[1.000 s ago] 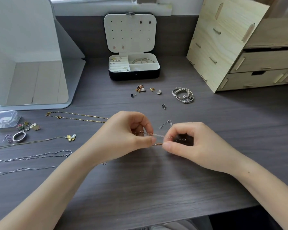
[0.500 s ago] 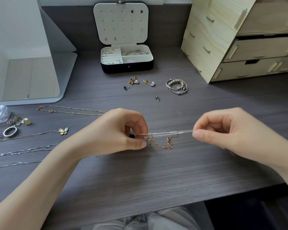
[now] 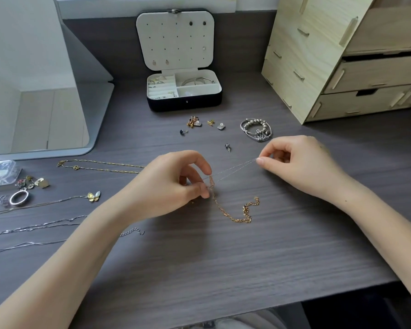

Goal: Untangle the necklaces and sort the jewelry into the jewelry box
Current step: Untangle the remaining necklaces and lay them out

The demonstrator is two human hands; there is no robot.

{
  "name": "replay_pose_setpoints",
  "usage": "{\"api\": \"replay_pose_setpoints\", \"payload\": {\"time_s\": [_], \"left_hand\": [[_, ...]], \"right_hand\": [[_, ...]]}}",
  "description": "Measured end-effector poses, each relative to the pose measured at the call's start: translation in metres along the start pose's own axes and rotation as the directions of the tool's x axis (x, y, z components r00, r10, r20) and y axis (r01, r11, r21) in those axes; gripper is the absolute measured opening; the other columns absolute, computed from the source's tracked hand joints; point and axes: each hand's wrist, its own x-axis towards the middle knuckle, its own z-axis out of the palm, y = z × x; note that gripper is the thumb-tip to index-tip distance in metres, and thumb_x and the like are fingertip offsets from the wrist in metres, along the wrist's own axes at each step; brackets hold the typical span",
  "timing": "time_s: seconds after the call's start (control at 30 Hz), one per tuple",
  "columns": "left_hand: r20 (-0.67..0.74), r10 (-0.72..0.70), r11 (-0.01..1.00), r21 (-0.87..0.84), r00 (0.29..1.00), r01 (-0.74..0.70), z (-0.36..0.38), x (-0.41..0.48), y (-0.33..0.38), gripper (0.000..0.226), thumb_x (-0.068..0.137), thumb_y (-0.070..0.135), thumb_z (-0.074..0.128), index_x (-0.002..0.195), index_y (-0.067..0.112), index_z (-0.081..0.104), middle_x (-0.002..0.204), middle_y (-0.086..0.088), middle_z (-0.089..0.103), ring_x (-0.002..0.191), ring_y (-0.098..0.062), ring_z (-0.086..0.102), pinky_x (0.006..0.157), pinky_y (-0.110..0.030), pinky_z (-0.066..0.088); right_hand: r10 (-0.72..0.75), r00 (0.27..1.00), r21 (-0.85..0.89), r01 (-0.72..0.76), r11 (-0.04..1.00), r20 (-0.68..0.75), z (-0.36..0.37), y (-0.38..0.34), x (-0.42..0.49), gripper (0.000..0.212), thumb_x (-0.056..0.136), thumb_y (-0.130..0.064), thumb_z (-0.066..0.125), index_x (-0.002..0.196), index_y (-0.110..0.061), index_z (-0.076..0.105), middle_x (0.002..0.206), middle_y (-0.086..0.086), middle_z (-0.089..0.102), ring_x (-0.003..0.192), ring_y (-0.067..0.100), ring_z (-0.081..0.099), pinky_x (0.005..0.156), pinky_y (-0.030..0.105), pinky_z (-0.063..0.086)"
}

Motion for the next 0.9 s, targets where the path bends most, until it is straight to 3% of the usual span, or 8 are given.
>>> {"api": "replay_pose_setpoints", "payload": {"time_s": [0.1, 0.2, 0.3, 0.37, 0.47, 0.53, 0.77, 0.9], "left_hand": [[-0.032, -0.038, 0.999, -0.013, 0.999, 0.037, -0.001, 0.000, -0.001, 0.028, 0.085, 0.000, 0.053, 0.092, 0.027, 0.054, 0.071, 0.012, 0.072, 0.072, -0.022, 0.060, 0.068, -0.032, 0.045], [-0.052, -0.054, 0.998, -0.013, 0.997, 0.053, -0.001, 0.002, -0.003, 0.029, 0.086, 0.000, 0.051, 0.093, 0.028, 0.053, 0.069, 0.013, 0.071, 0.066, -0.016, 0.056, 0.062, -0.028, 0.041], [-0.051, -0.067, 0.998, -0.009, 0.996, 0.067, 0.000, 0.003, -0.004, 0.026, 0.087, 0.003, 0.051, 0.094, 0.028, 0.053, 0.069, 0.014, 0.071, 0.059, -0.007, 0.050, 0.054, -0.019, 0.035], [-0.046, -0.066, 0.998, -0.002, 0.997, 0.066, 0.000, 0.002, -0.004, 0.026, 0.088, 0.003, 0.050, 0.094, 0.028, 0.053, 0.068, 0.014, 0.070, 0.059, -0.006, 0.050, 0.055, -0.018, 0.036], [-0.043, -0.060, 0.998, 0.007, 0.997, 0.060, 0.000, 0.002, -0.004, 0.025, 0.088, 0.003, 0.051, 0.094, 0.027, 0.052, 0.068, 0.014, 0.070, 0.060, -0.006, 0.052, 0.055, -0.015, 0.036], [-0.043, -0.063, 0.998, 0.001, 0.997, 0.064, 0.000, 0.001, -0.004, 0.026, 0.088, 0.002, 0.050, 0.095, 0.027, 0.052, 0.069, 0.013, 0.070, 0.059, -0.005, 0.052, 0.054, -0.014, 0.036], [-0.058, -0.066, 0.998, 0.021, 0.996, 0.067, 0.000, 0.000, -0.005, 0.027, 0.088, 0.004, 0.049, 0.093, 0.030, 0.052, 0.068, 0.013, 0.070, 0.060, -0.006, 0.050, 0.056, -0.018, 0.036], [-0.056, -0.071, 0.997, 0.037, 0.996, 0.073, 0.002, -0.001, -0.006, 0.028, 0.087, 0.004, 0.048, 0.094, 0.031, 0.051, 0.068, 0.013, 0.069, 0.064, -0.011, 0.052, 0.062, -0.026, 0.040]], "right_hand": [[-0.044, 0.999, -0.075, 0.042, 0.996, -0.026, 0.006, -0.003, 0.003, 0.009, 0.081, -0.033, 0.066, 0.074, -0.028, 0.064, 0.064, -0.009, 0.057, 0.062, 0.004, 0.050, 0.056, 0.011, 0.031], [-0.104, 0.992, -0.162, 0.090, 0.983, -0.076, 0.013, -0.004, 0.004, 0.006, 0.081, -0.031, 0.066, 0.078, -0.025, 0.066, 0.073, -0.009, 0.057, 0.067, 0.010, 0.050, 0.061, 0.024, 0.032], [-0.219, 0.965, -0.256, 0.178, 0.950, -0.141, 0.015, -0.007, -0.002, 0.020, 0.079, -0.039, 0.058, 0.087, -0.024, 0.069, 0.088, -0.005, 0.062, 0.086, 0.023, 0.056, 0.077, 0.033, 0.034], [-0.288, 0.954, -0.191, 0.269, 0.944, -0.080, 0.010, -0.014, -0.010, 0.027, 0.079, -0.047, 0.054, 0.089, -0.027, 0.070, 0.095, -0.008, 0.062, 0.093, 0.019, 0.054, 0.082, 0.036, 0.033], [-0.361, 0.919, -0.021, 0.369, 0.929, 0.155, 0.006, -0.022, -0.025, 0.029, 0.075, -0.059, 0.055, 0.087, -0.035, 0.067, 0.096, -0.016, 0.057, 0.094, 0.010, 0.050, 0.084, 0.032, 0.034], [-0.388, 0.885, -0.035, 0.410, 0.912, 0.259, 0.008, -0.023, -0.032, 0.028, 0.074, -0.061, 0.054, 0.085, -0.037, 0.064, 0.092, -0.018, 0.053, 0.090, 0.006, 0.047, 0.082, 0.028, 0.032], [-0.421, 0.864, -0.048, 0.449, 0.892, 0.275, 0.009, -0.020, -0.051, 0.018, 0.085, -0.044, 0.047, 0.074, -0.032, 0.055, 0.083, -0.019, 0.050, 0.080, 0.002, 0.040, 0.075, 0.027, 0.032], [-0.422, 0.857, 0.041, 0.430, 0.902, 0.296, 0.003, -0.025, -0.059, 0.014, 0.088, -0.042, 0.044, 0.077, -0.034, 0.047, 0.081, -0.018, 0.051, 0.079, 0.002, 0.043, 0.077, 0.024, 0.033]]}}
